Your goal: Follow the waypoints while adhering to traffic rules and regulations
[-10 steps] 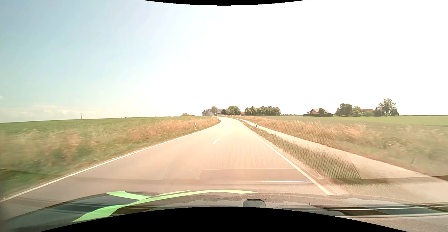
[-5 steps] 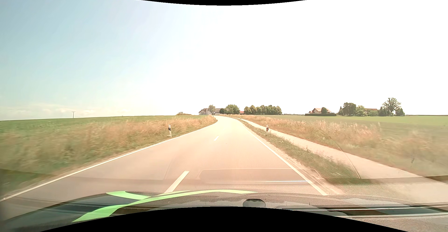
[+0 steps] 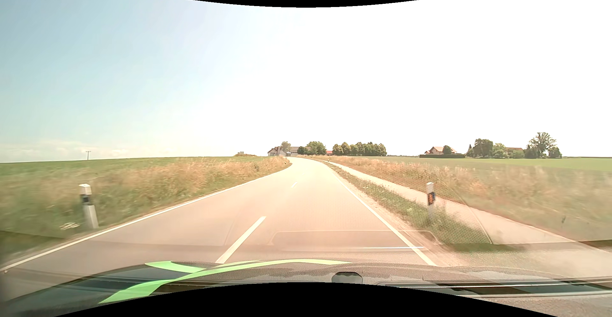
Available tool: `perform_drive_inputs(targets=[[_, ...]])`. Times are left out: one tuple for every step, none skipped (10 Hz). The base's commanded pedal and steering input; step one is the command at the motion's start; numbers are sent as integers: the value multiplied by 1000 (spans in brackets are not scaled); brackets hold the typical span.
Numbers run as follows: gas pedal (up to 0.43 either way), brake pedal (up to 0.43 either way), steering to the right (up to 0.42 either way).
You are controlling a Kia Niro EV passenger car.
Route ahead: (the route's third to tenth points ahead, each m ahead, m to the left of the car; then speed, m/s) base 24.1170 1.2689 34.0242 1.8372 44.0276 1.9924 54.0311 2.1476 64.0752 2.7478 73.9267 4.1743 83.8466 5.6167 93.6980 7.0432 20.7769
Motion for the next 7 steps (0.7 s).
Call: perform_drive_inputs(targets=[[268,0,-3],[280,0,-8],[287,0,-10],[311,0,-9],[311,0,-9],[319,0,-9],[331,0,-8]])
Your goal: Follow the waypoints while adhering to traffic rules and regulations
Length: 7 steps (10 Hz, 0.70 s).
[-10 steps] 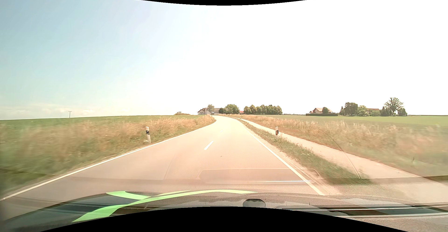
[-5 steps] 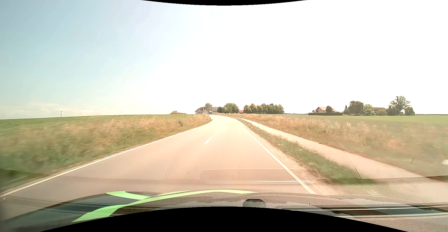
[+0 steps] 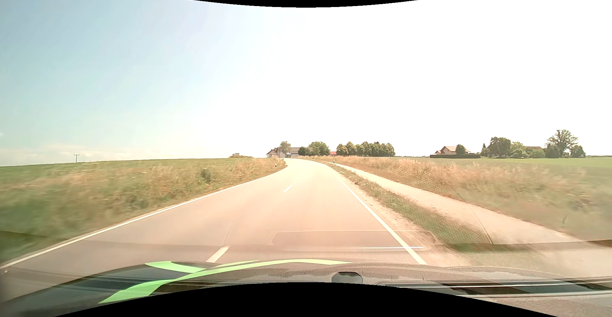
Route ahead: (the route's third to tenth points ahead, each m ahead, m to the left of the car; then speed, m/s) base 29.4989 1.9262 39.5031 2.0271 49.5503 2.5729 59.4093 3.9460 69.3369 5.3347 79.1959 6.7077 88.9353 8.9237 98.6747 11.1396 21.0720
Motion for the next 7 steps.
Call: perform_drive_inputs(targets=[[339,0,-8],[339,0,-8],[350,0,-9],[350,0,-8],[350,0,-8],[331,0,-7],[311,0,-8]])
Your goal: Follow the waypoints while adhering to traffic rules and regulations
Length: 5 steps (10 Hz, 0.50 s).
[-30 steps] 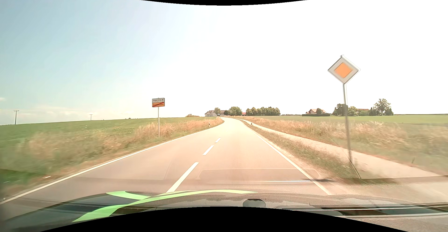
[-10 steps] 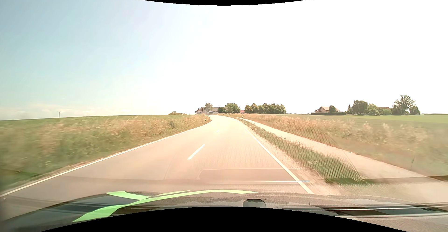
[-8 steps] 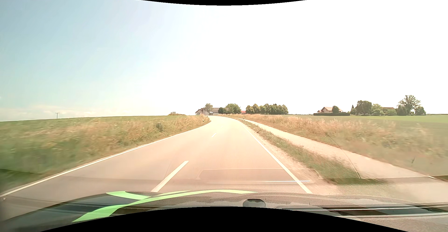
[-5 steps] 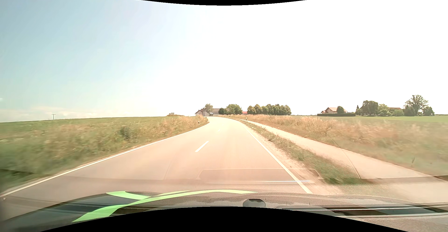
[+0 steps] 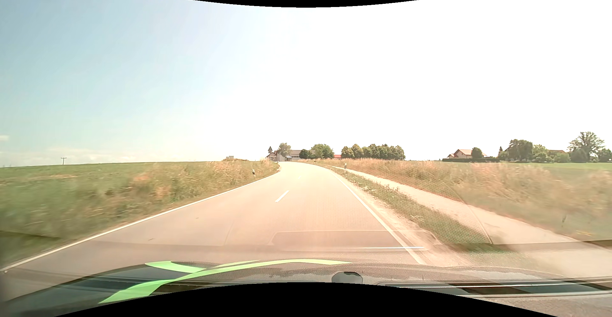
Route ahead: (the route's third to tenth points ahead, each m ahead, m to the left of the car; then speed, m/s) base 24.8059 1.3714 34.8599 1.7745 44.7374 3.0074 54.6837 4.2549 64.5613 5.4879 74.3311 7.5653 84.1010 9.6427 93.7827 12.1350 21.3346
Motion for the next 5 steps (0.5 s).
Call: perform_drive_inputs(targets=[[311,0,-8],[299,0,-7],[280,0,-8],[268,0,-8],[268,0,-7]])
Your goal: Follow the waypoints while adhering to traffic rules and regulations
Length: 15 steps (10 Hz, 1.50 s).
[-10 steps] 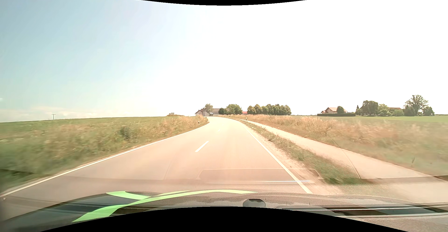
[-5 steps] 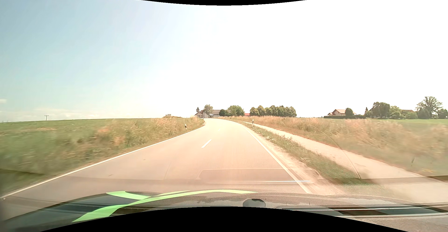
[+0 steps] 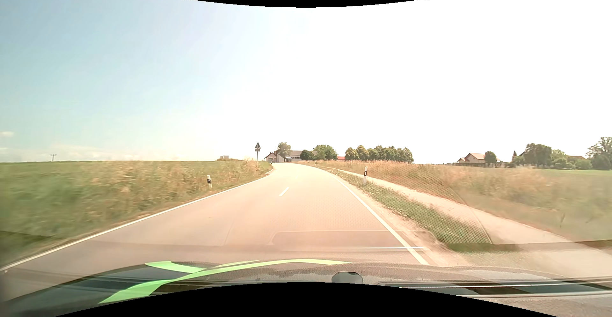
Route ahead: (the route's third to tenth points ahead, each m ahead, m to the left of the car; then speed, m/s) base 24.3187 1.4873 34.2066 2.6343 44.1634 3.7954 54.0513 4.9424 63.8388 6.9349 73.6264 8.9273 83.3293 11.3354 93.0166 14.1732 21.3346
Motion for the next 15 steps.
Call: perform_drive_inputs(targets=[[260,0,-8],[260,0,-9],[260,0,-10],[260,0,-12],[248,0,-14],[248,0,-14],[248,0,-14],[248,0,-14],[260,0,-14],[260,0,-14],[268,0,-18],[268,0,-20],[268,0,-22],[268,0,-25],[260,0,-28]])
